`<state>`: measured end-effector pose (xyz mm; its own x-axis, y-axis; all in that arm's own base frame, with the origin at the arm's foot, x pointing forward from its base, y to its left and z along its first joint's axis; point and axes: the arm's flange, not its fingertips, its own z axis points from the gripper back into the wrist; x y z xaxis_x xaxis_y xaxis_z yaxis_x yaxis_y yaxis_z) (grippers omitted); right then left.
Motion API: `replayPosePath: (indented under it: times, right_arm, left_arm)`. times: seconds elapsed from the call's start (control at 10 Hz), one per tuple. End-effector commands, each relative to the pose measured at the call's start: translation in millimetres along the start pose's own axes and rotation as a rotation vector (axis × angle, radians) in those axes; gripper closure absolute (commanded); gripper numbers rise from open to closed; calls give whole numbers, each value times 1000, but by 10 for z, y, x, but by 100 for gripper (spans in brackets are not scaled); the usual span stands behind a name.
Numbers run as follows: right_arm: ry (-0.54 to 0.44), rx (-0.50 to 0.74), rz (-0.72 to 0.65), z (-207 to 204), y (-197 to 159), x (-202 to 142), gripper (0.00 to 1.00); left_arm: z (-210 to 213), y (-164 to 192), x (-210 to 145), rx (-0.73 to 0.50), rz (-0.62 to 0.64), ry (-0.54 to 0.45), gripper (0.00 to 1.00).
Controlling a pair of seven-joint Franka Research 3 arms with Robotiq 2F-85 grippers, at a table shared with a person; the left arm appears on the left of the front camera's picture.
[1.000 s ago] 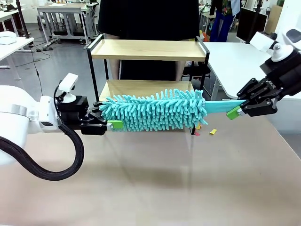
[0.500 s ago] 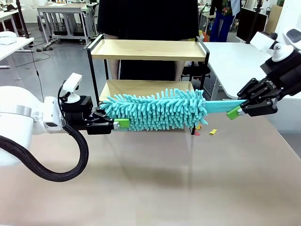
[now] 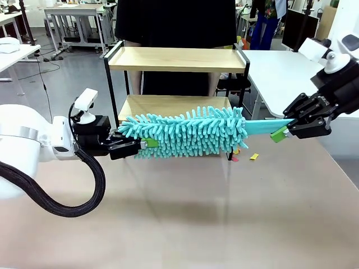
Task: Clean the shelf.
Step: Hand the Duster back to the human.
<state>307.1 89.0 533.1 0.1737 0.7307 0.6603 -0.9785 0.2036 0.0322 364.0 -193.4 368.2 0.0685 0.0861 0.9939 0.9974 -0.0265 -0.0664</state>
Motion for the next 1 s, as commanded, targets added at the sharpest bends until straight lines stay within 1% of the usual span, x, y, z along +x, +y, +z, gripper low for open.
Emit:
replayPosePath:
  times: [0.0,0.4,0.5,0.6,0.7,0.8,0.9]
  right_arm:
    - [-38,5,0,4,6,46,87]
    - [-38,5,0,4,6,46,87]
    - [-38,5,0,4,6,46,87]
    - [-38,5,0,4,6,46,87]
    - [-11,6,-3,-10,14,24,29]
    - [-29,21,6,84,3,57,28]
    - [-57,28,-6,172,-23,101,0]
  left_arm:
    - [212,-655,-64,-10,25,-25,100]
    - [272,-638,-33,-25,32,-41,100]
    - [263,-635,0,-32,41,-85,100]
    - [291,-637,47,-60,100,-17,100]
    - [50,0,15,-22,19,-37,100]
    - [50,0,15,-22,19,-37,100]
    - [50,0,15,-22,19,-37,100]
